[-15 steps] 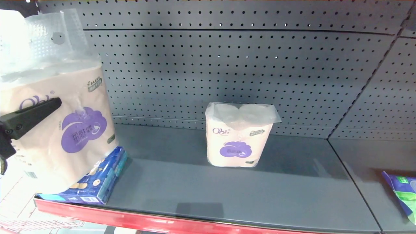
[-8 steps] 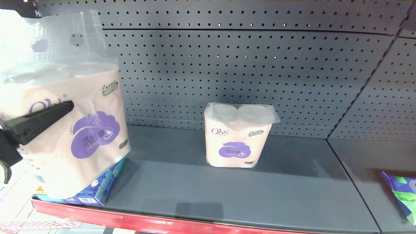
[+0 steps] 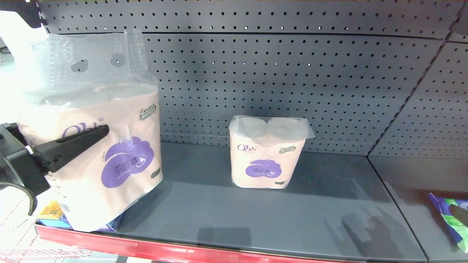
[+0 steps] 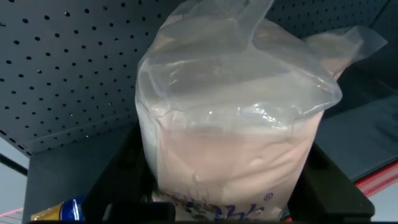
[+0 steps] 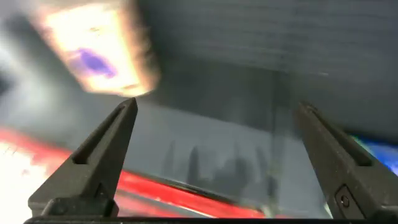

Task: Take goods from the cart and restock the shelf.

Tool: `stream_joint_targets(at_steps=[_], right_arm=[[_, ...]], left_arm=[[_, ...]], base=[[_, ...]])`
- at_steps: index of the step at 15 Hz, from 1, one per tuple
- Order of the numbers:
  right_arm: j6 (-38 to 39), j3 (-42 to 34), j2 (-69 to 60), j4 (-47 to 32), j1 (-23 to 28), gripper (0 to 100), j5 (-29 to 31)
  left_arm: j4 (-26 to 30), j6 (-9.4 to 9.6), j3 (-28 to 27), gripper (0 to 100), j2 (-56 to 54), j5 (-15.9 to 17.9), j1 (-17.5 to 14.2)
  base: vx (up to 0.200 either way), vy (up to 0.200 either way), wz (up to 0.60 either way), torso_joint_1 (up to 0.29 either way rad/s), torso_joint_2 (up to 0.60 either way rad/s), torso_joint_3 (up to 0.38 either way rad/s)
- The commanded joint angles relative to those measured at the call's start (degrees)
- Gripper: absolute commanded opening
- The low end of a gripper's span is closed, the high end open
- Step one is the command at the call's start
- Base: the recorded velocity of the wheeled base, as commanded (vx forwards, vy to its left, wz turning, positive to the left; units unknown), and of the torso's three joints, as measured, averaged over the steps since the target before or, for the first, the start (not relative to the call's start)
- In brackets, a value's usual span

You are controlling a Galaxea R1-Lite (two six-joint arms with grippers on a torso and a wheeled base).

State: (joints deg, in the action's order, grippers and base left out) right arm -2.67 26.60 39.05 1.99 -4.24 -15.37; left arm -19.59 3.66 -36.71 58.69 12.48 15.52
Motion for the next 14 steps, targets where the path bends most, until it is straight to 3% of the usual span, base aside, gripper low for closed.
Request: stream_joint_targets(at_steps=[1, 2, 3, 6, 14], right_arm=[[-5.06, 2.23, 21.33, 8.56, -3.4, 100, -10.03], [-5.24, 2.23, 23.27, 10.58, -3.4, 100, -11.61], [-5.5, 2.76, 31.44, 18.67, -3.32, 100, -16.18], [-6.73, 5.48, 43.66, 29.92, -3.76, 100, -20.14], [-12.54, 18.49, 56.93, 30.53, -9.29, 100, -22.6]], left_arm=[[0.08, -0.05, 0.06, 0, 0.82, 1.49, 0.21], [0.08, -0.05, 0.23, 0, 0.82, 2.37, 0.21], [-0.01, 0.03, 0.49, 0, 0.82, 3.86, 0.21], [-0.01, 0.03, 0.49, 0, 0.73, 3.69, 0.13], [-0.01, 0.12, 0.49, 0, 0.73, 2.28, -0.05]], base=[[0.0, 0.0, 0.0, 0.0, 0.0, 0.0], [0.0, 0.0, 0.0, 0.0, 0.0, 0.0], [0.0, 0.0, 0.0, 0.0, 0.0, 0.0], [0.0, 0.0, 0.0, 0.0, 0.0, 0.0], [0.0, 0.0, 0.0, 0.0, 0.0, 0.0]])
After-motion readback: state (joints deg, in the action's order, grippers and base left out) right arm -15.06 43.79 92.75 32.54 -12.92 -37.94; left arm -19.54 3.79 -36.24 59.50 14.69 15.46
